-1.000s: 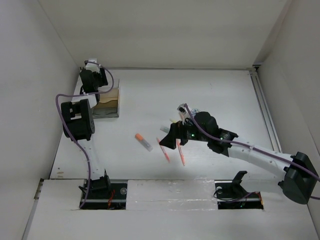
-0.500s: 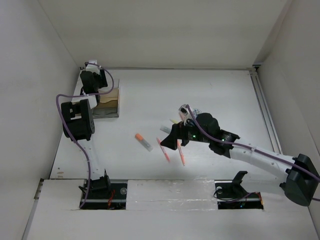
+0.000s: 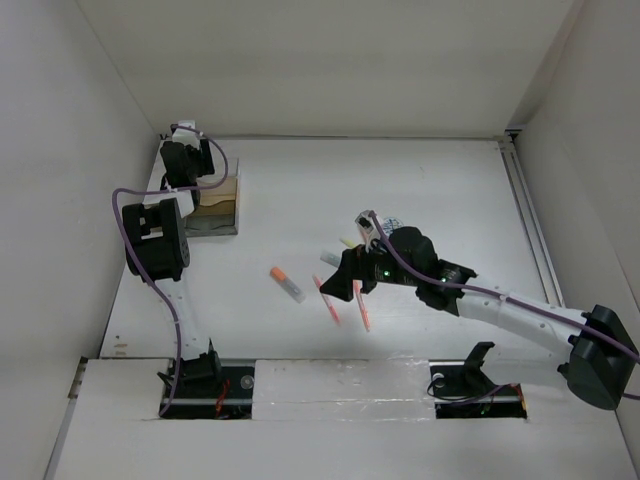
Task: Sort the stationery into containers
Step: Place the stationery in the storage box.
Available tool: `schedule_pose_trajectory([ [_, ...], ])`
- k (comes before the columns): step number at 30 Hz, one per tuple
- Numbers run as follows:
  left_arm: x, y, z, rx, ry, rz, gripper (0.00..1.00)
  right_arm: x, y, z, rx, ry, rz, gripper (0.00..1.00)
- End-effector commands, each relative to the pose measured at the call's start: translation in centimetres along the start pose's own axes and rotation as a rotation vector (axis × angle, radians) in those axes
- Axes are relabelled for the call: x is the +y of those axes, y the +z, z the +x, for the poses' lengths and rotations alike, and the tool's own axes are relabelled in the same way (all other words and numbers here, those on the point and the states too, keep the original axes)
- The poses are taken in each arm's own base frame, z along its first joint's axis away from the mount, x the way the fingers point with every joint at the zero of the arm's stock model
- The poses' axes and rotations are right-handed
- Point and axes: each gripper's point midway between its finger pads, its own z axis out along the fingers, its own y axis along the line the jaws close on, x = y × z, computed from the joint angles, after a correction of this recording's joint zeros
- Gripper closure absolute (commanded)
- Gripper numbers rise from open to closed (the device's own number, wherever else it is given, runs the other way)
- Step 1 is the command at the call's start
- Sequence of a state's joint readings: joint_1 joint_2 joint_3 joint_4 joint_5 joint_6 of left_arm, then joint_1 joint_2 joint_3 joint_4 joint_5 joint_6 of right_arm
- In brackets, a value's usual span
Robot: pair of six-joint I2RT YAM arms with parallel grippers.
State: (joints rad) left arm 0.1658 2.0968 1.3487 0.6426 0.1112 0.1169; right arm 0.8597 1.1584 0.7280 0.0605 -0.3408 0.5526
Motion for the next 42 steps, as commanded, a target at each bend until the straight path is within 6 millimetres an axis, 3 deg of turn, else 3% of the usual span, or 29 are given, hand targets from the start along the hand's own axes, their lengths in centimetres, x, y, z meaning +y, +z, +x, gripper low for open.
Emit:
schedule_pose_trajectory([
  [1, 1.0, 0.3, -5.3, -0.143, 0.028, -0.019, 0.91, 1.7, 0.1, -1.9, -0.057, -0.051, -0.054, 0.0],
  [8, 1.0, 0.3, -5.4, -0.134, 0.036, -0.019, 0.84, 1.7, 0.1, -1.9, -0.057, -0.051, -0.054, 0.0],
  [12, 1.0, 0.5, -4.9, -0.124, 0.036, -0.018, 0.73, 1.7, 0.1, -1.9, -0.057, -0.051, -0.054, 0.0],
  [19, 0.8, 0.6, -3.9, -0.107, 0.046, -0.008, 0.73, 1.7, 0.1, -1.9, -0.057, -0.051, -0.054, 0.0],
  [24, 0.8, 0.5, -3.3, -0.094, 0.045, -0.007, 0.8, 1.9, 0.0, -2.2, -0.064, -0.064, -0.059, 0.0],
  [31, 0.6, 0.5, -3.5, -0.104, 0.046, 0.001, 0.99, 1.9, 0.0, -2.2, -0.064, -0.064, -0.059, 0.0],
  [42, 1.0, 0.4, -3.0, -0.103, 0.045, -0.019, 1.0, 1.9, 0.0, -2.2, -0.065, -0.073, -0.058, 0.0],
])
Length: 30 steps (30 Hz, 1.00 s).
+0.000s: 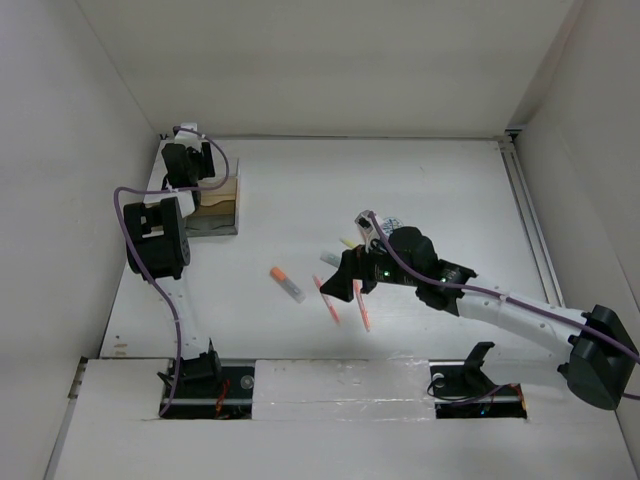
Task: Sort the stationery into containers
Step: Place the stationery in the storage box.
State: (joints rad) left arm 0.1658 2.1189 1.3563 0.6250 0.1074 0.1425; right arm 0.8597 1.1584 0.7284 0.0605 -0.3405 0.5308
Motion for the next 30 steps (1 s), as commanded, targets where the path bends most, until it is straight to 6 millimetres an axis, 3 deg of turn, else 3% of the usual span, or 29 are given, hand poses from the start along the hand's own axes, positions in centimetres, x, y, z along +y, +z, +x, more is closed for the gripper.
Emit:
schedule_pose_trajectory([
  [1, 1.0, 0.0, -4.6, -0.145, 0.022, -0.02, 1.0, 1.9, 0.0, -2.3, -0.065, -0.051, -0.058, 0.0],
  [12, 1.6, -0.8, -4.3, -0.155, 0.041, -0.061, 0.95, 2.4, -0.8, -2.5, -0.082, -0.067, -0.068, 0.0],
  [23, 1.8, -0.8, -4.1, -0.156, 0.04, -0.07, 0.99, 2.0, -0.9, -2.3, -0.08, -0.073, -0.055, 0.0],
  [28, 1.8, -1.1, -4.5, -0.168, 0.041, -0.071, 0.86, 2.0, -0.9, -2.3, -0.08, -0.073, -0.055, 0.0],
  [30, 1.8, -1.4, -4.4, -0.167, 0.041, -0.071, 0.75, 2.2, -1.1, -2.5, -0.088, -0.076, -0.06, 0.0],
])
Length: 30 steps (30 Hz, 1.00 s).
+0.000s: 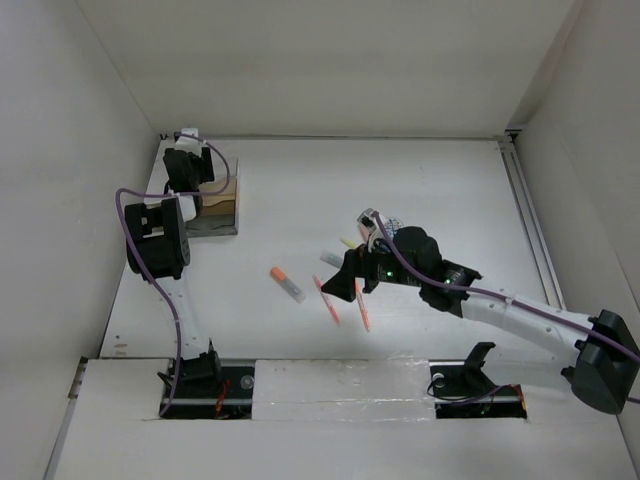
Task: Sort the stationery into containers
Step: Place the stationery in the storage box.
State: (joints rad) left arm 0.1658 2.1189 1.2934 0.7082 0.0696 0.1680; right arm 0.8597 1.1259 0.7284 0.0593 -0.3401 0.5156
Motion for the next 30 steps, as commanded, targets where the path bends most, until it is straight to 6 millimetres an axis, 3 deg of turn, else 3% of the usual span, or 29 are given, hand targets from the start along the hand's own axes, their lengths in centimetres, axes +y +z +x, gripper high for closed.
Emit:
schedule_pose_trajectory([
  [1, 1.3, -0.8, -5.5, -0.15, 0.012, -0.034, 0.72, 1.6, -0.5, -1.8, -0.062, -0.05, -0.045, 0.0],
  [8, 1.2, -1.3, -4.9, -0.153, 0.021, -0.035, 0.57, 1.6, -0.6, -1.9, -0.067, -0.05, -0.037, 0.0],
  [15, 1.4, -1.7, -6.2, -0.182, 0.022, -0.038, 0.48, 1.6, -0.6, -1.9, -0.067, -0.05, -0.037, 0.0],
  [17, 1.3, -1.7, -5.8, -0.173, 0.021, -0.037, 0.34, 1.6, -0.6, -1.9, -0.067, -0.05, -0.037, 0.0],
  [26, 1.0, -2.2, -5.9, -0.175, 0.014, -0.018, 0.31, 1.6, -0.6, -1.9, -0.067, -0.05, -0.037, 0.0],
  [30, 1.1, -2.9, -7.7, -0.219, 0.005, -0.021, 0.29, 1.5, -0.6, -1.9, -0.067, -0.059, -0.036, 0.0],
])
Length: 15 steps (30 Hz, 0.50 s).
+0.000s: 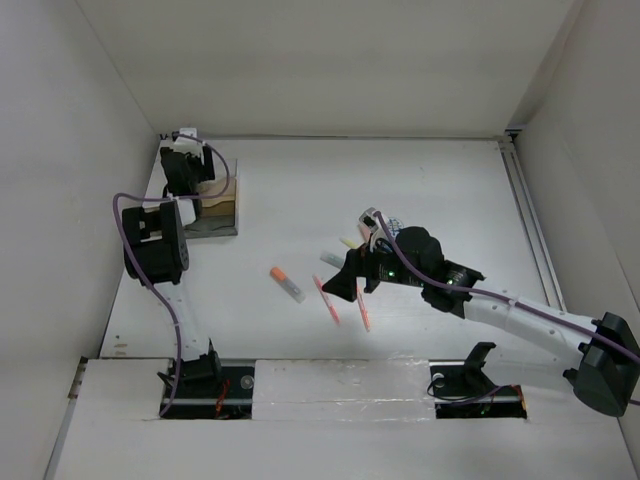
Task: Sort the stationery into containers
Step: Place the stationery in the storage box.
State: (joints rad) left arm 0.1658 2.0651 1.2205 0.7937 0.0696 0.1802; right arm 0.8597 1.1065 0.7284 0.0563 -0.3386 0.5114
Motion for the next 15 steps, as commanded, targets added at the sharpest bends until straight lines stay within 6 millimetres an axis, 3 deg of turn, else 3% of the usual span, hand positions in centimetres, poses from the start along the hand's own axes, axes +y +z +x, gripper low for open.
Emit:
schedule_pose_trajectory([
  [1, 1.3, -1.4, -7.3, -0.179, -0.02, -0.03, 0.27, 1.2, -0.2, -1.6, -0.053, -0.049, -0.03, 0.0],
  [2, 1.3, -1.7, -7.9, -0.191, -0.03, -0.03, 0.06, 1.2, -0.2, -1.6, -0.053, -0.049, -0.03, 0.0],
  [3, 1.4, -2.1, -9.8, -0.222, -0.048, -0.031, 0.0, 1.2, -0.2, -1.6, -0.053, -0.049, -0.03, 0.0],
  [6, 1.2, -3.0, -13.7, -0.275, -0.067, -0.024, 0.0, 1.1, -0.1, -1.8, -0.058, -0.049, -0.022, 0.0],
  [7, 0.9, -3.7, -16.2, -0.308, -0.082, -0.014, 0.0, 0.9, 0.0, -1.9, -0.063, -0.049, -0.014, 0.0],
  [9, 1.0, -4.6, -18.8, -0.335, -0.113, -0.011, 0.0, 0.3, -0.1, -2.2, -0.073, -0.043, 0.029, 0.0],
  [10, 1.0, -5.8, -21.7, -0.379, -0.134, 0.002, 0.0, 0.0, 0.1, -2.6, -0.082, -0.042, 0.049, 0.0],
  [14, -1.7, -9.2, -26.2, -0.403, -0.252, 0.178, 0.0, -3.9, 0.4, -3.6, -0.116, -0.005, 0.234, 0.0],
  [15, -2.8, -10.1, -27.5, -0.402, -0.339, 0.245, 0.0, -6.7, -0.1, -3.9, -0.132, 0.012, 0.361, 0.0],
])
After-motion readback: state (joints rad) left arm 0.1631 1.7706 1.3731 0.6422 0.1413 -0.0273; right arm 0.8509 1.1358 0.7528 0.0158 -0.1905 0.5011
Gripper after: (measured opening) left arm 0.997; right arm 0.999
